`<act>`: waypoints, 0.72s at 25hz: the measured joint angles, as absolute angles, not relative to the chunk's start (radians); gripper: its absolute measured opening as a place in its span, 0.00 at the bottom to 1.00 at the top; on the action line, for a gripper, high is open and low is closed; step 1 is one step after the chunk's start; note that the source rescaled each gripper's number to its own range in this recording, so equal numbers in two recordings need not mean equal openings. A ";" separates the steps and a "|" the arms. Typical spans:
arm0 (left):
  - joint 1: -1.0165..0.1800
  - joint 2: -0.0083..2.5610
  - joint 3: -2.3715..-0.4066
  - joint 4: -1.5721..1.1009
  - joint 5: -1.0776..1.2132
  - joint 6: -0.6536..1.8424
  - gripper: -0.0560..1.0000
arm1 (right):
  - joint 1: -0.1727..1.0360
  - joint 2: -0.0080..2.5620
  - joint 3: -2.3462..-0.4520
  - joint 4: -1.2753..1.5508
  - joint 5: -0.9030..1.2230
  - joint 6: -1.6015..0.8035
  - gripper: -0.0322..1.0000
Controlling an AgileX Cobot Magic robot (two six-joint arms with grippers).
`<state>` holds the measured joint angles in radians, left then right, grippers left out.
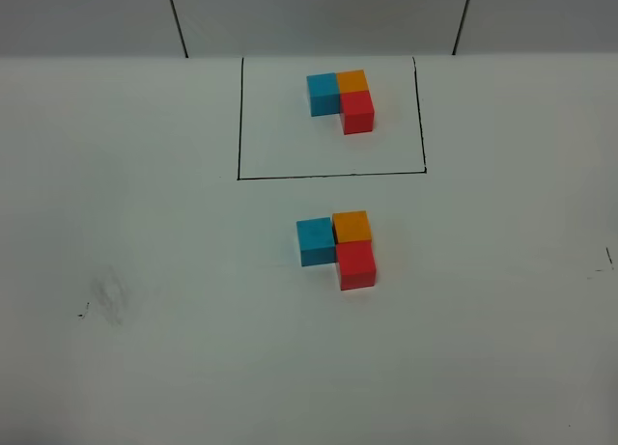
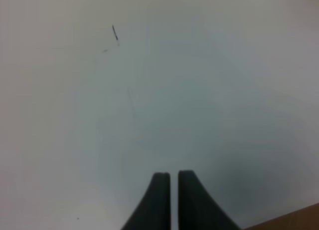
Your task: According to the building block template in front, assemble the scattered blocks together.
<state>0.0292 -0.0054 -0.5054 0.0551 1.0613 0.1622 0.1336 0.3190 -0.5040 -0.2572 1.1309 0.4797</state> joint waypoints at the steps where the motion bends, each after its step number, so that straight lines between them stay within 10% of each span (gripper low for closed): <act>1: 0.029 -0.005 -0.505 0.055 1.061 0.162 0.05 | 0.134 0.319 -0.504 -0.257 1.131 0.480 0.04; 18: 0.029 -0.005 -0.505 0.055 1.063 0.163 0.05 | 0.143 0.319 -0.504 -0.314 1.112 0.359 0.04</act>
